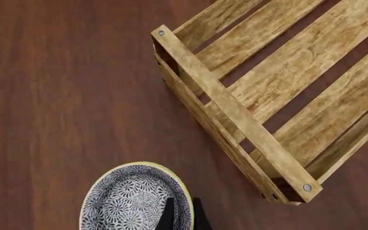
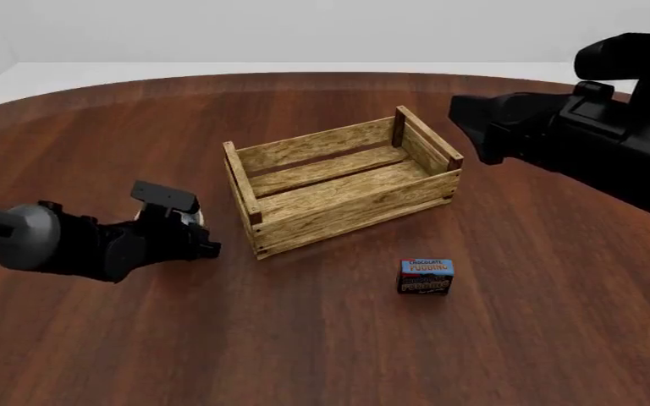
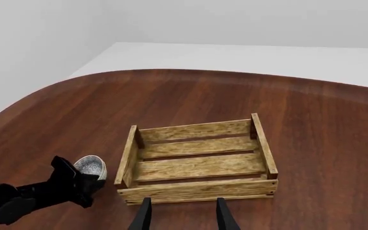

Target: Stack the right bowl on the left bowl and place them in the tray.

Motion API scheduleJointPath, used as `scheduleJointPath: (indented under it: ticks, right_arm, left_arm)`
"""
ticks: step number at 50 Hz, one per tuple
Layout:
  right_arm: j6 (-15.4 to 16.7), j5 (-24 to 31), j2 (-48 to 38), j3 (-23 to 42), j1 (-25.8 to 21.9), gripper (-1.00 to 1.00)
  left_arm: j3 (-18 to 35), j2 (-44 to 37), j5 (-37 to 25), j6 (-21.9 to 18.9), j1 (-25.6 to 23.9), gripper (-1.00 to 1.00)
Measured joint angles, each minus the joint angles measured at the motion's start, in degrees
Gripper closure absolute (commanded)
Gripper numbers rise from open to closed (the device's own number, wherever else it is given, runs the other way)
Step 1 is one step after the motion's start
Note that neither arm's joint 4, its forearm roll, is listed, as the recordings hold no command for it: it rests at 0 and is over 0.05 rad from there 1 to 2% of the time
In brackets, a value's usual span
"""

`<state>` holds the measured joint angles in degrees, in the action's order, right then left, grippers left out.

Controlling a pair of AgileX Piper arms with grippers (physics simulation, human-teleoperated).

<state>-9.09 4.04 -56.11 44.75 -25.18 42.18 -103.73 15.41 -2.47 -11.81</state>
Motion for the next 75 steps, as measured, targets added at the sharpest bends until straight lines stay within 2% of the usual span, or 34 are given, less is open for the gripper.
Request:
scheduleJointPath:
  ticks: [15, 29, 47, 61, 75]
  right_arm:
    - [0.0, 0.0, 0.0, 0.0, 0.0, -1.0]
    - [-0.1, 0.2, 0.3, 0.0, 0.1, -1.0]
    - [-0.2, 0.5, 1.0, 0.1, 0.1, -1.0]
    - [-0.2, 0.7, 1.4, 0.1, 0.2, -1.0]
    - [-0.3, 0.9, 1.7, 0.2, 0.4, -1.0]
  left_arm:
    - [-0.4, 1.5, -0.6, 0.0, 0.0, 1.0]
    - [-2.2, 7.4, -3.8, 0.3, 0.4, 1.0]
    - [-1.5, 14.8, -8.8, -0.5, 0.9, 1.0]
    - [0.8, 19.4, -13.0, -1.8, 0.3, 1.0]
    - [6.2, 21.2, -17.8, -3.7, -2.0, 1.0]
